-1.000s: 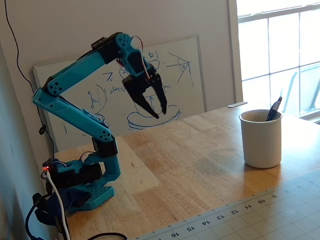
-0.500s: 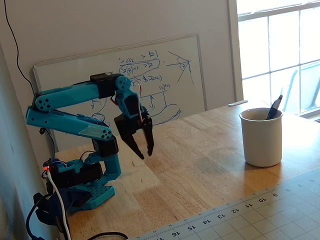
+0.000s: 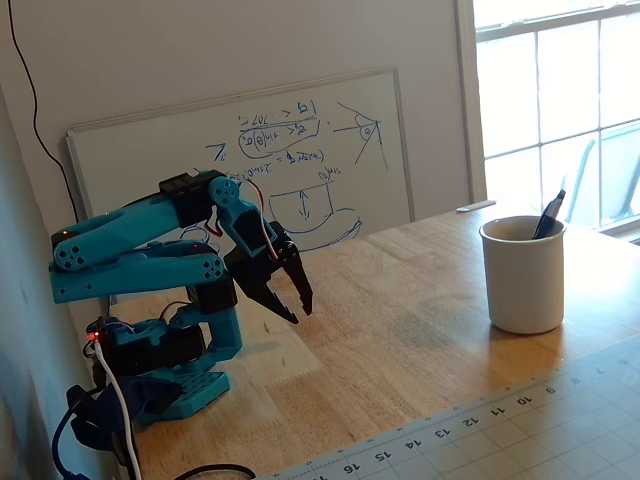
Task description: Grasp a pen and put it in a mug.
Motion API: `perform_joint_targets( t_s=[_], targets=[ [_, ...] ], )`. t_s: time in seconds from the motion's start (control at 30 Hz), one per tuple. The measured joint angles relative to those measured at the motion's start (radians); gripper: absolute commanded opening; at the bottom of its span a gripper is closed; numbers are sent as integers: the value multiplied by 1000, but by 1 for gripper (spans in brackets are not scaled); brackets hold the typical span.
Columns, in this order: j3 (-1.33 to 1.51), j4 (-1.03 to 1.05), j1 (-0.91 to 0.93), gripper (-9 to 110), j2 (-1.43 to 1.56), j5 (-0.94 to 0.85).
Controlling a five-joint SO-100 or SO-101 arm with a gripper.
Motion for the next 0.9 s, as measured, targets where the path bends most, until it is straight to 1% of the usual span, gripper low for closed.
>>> perform_joint_targets(
  t_s=[0.17, 0.3, 0.9],
  targets=[
    [126, -52, 0, 6, 133, 0],
    [156, -57, 0, 6, 209, 0],
    [158, -57, 0, 6, 227, 0]
  ],
)
